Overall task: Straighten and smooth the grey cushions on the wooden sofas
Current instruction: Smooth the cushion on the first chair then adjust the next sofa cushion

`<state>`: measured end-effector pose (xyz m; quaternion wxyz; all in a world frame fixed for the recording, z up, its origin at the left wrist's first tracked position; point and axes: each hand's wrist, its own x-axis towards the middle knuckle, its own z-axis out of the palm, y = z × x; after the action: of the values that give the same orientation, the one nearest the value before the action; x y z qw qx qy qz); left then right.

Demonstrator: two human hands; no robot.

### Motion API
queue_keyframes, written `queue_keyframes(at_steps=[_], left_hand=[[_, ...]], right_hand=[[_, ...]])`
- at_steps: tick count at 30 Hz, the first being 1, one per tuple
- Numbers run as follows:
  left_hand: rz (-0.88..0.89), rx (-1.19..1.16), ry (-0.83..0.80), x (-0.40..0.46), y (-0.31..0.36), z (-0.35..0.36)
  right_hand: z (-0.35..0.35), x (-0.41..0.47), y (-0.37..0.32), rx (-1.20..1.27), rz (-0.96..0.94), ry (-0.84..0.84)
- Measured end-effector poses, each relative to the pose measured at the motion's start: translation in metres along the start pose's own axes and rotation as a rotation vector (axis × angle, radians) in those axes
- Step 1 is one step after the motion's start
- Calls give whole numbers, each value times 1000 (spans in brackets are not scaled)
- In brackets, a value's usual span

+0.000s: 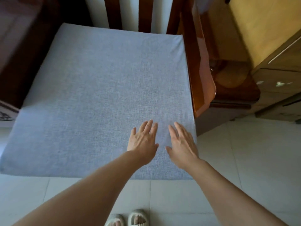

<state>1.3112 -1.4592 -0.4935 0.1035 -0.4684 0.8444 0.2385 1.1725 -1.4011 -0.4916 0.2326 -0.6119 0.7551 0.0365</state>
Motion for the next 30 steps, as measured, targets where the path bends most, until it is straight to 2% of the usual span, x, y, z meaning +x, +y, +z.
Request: queue_keyframes(at_steps=[8,14,19,30], left_hand=[[-21,46,18,0,8,-16],[-235,7,61,17,30,-1],[-479,-128,115,2,67,29],[-573,-94,238,-59,122,94]], right_hand=[[-23,21,7,-83,-112,3],[-23,47,25,-115,-297,-67],[-19,43,50,-223,-499,-136],[-5,-9,85,-321,-670,-91]])
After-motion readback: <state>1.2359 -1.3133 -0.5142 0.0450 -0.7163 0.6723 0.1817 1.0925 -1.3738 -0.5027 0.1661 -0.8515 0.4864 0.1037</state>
